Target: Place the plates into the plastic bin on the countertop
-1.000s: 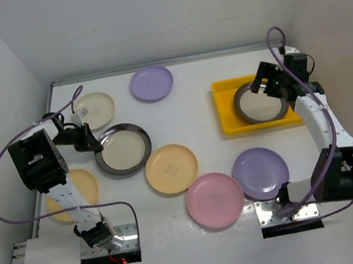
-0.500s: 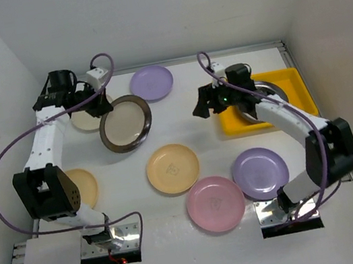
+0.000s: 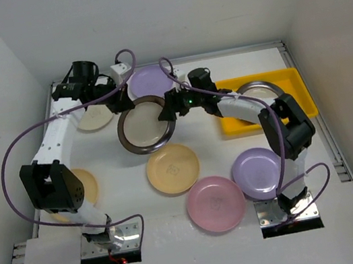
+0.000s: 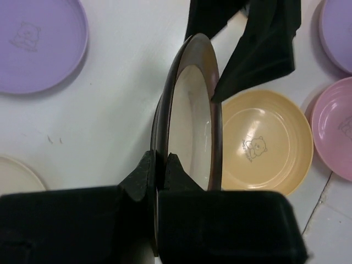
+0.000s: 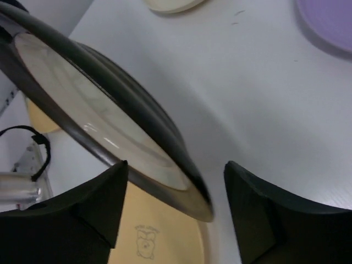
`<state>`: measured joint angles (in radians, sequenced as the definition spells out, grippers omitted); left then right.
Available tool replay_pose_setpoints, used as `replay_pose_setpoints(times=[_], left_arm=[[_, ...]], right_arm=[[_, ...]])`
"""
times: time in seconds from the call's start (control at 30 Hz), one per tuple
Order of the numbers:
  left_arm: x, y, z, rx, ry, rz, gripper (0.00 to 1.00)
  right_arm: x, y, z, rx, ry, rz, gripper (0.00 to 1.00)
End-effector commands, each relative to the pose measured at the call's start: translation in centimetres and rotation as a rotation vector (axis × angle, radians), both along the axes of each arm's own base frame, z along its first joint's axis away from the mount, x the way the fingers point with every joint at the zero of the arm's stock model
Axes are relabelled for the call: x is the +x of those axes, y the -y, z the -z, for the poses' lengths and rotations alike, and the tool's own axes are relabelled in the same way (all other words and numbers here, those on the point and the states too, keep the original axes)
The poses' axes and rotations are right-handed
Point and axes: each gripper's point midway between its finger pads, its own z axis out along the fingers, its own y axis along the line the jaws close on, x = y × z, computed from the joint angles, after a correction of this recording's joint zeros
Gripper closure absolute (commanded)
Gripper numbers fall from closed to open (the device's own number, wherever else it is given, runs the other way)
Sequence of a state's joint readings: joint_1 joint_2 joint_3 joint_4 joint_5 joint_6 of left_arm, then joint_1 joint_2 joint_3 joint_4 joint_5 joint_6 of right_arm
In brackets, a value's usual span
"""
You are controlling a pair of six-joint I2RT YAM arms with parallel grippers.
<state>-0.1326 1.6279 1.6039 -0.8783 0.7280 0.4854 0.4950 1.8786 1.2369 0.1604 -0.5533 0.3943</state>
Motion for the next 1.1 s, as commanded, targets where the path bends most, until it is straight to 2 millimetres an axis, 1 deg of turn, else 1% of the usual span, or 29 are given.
replay_pose_setpoints(times=[0.0, 0.03, 0.07, 0.13, 0.17, 0.2, 0.23, 0.27, 0.3, 0.33, 0.37, 0.4, 0.43, 0.47, 0.5, 0.53, 0.57, 0.6, 0.63, 0.67, 0.7, 0.73, 0.77, 0.83, 0.87, 0.9, 0.93, 1.0, 1.07], left_arm=[[0.5, 2.1, -4.8, -0.115, 0.126, 0.082, 1.0], [0.5, 2.1, -4.8, -0.119, 0.118, 0.076, 1.0], [0.6, 2.1, -4.4, -0.118, 0.107, 0.076, 1.0], [0.8, 2.0, -4.3, -0.109, 0.108, 0.068, 1.0], [0.9, 1.8, -4.2, -0.105, 0.093, 0.044, 1.0], [1.2, 1.7, -4.3, -0.103, 0.101, 0.031, 1.0], [1.5, 1.5, -4.3, -0.094, 0.105, 0.011, 1.0], [1.9, 1.2, -4.4, -0.077, 0.112, -0.016, 0.88], [2.2, 0.7, -4.4, -0.068, 0.114, -0.033, 0.71], [2.3, 0.6, -4.6, -0.063, 0.124, -0.039, 0.54], [2.3, 0.6, -4.7, -0.068, 0.117, -0.045, 0.28], [3.1, -0.4, -4.9, -0.045, 0.134, -0.092, 0.15], [3.3, -0.8, -4.7, -0.03, 0.128, -0.122, 0.0], [4.2, -1.6, -4.9, -0.029, 0.133, -0.184, 0.0], [5.0, -2.8, -4.7, 0.013, 0.141, -0.258, 0.0], [5.8, -4.5, -5.0, 0.028, 0.151, -0.331, 0.0], [6.2, -5.6, -4.8, 0.041, 0.143, -0.385, 0.0], [6.7, -6.8, -4.9, 0.053, 0.145, -0.445, 0.0], [6.8, -8.3, -4.3, 0.064, 0.134, -0.483, 0.0], [6.6, -8.9, -4.3, 0.065, 0.133, -0.495, 0.0], [6.4, -9.4, -3.2, 0.073, 0.106, -0.506, 0.0], [6.2, -10.3, -3.0, 0.075, 0.101, -0.526, 0.0], [6.1, -10.1, -2.6, 0.071, 0.093, -0.519, 0.0], [5.6, -10.5, -1.7, 0.064, 0.064, -0.53, 0.0], [5.5, -10.5, -1.4, 0.067, 0.055, -0.529, 0.0], [5.5, -10.5, -1.4, 0.067, 0.055, -0.529, 0.0], [5.4, -10.9, -0.9, 0.07, 0.042, -0.538, 0.0], [5.2, -10.9, -0.9, 0.07, 0.042, -0.538, 0.0], [5.2, -10.9, -0.9, 0.076, 0.048, -0.532, 0.0]], right_arm=[[0.3, -2.5, -2.7, 0.118, 0.063, -0.055, 0.33], [0.0, -2.7, -2.7, 0.137, 0.039, -0.056, 0.51], [-0.5, -2.6, -2.3, 0.148, 0.01, -0.047, 0.62], [0.0, -2.5, -4.1, 0.2, 0.046, -0.014, 0.82], [-0.3, -2.3, -3.7, 0.206, 0.048, -0.005, 0.98], [0.3, -1.6, -5.2, 0.218, 0.082, 0.04, 1.0], [0.0, -1.3, -5.1, 0.223, 0.065, 0.057, 1.0], [0.6, -0.5, -4.9, 0.22, 0.066, 0.104, 1.0], [1.2, 0.4, -5.4, 0.226, 0.072, 0.136, 1.0], [0.8, 1.1, -7.1, 0.259, 0.066, 0.161, 1.0], [1.5, 2.4, -7.4, 0.261, 0.061, 0.21, 1.0], [1.6, 4.4, -8.0, 0.275, 0.041, 0.267, 1.0], [1.9, 6.2, -9.4, 0.294, 0.044, 0.313, 1.0], [2.0, 7.8, -10.9, 0.308, 0.071, 0.365, 1.0], [2.0, 10.4, -9.2, 0.286, 0.007, 0.435, 1.0], [2.4, 13.1, -10.3, 0.298, 0.019, 0.505, 1.0], [2.0, 14.7, -11.5, 0.304, 0.037, 0.544, 1.0], [1.8, 18.2, -9.0, 0.253, -0.05, 0.641, 1.0], [1.7, 21.5, -10.3, 0.253, -0.012, 0.725, 1.0], [1.5, 23.4, -9.3, 0.236, -0.035, 0.79, 1.0], [1.0, 27.2, -7.1, 0.199, -0.108, 0.904, 1.0], [0.7, 30.6, -7.5, 0.211, -0.102, 1.007, 1.0], [0.2, 31.7, -6.1, 0.196, -0.149, 1.046, 1.0], [-0.7, 36.5, -4.6, 0.184, -0.212, 1.18, 1.0], [-1.0, 37.0, -3.6, 0.175, -0.256, 1.195, 1.0], [-1.2, 38.8, -2.6, 0.166, -0.289, 1.236, 1.0], [-1.2, 39.1, -2.4, 0.162, -0.315, 1.24, 1.0], [-1.2, 40.3, -0.7, 0.152, -0.385, 1.26, 1.0], [-1.0, 40.6, -0.8, 0.148, -0.414, 1.258, 1.0]])
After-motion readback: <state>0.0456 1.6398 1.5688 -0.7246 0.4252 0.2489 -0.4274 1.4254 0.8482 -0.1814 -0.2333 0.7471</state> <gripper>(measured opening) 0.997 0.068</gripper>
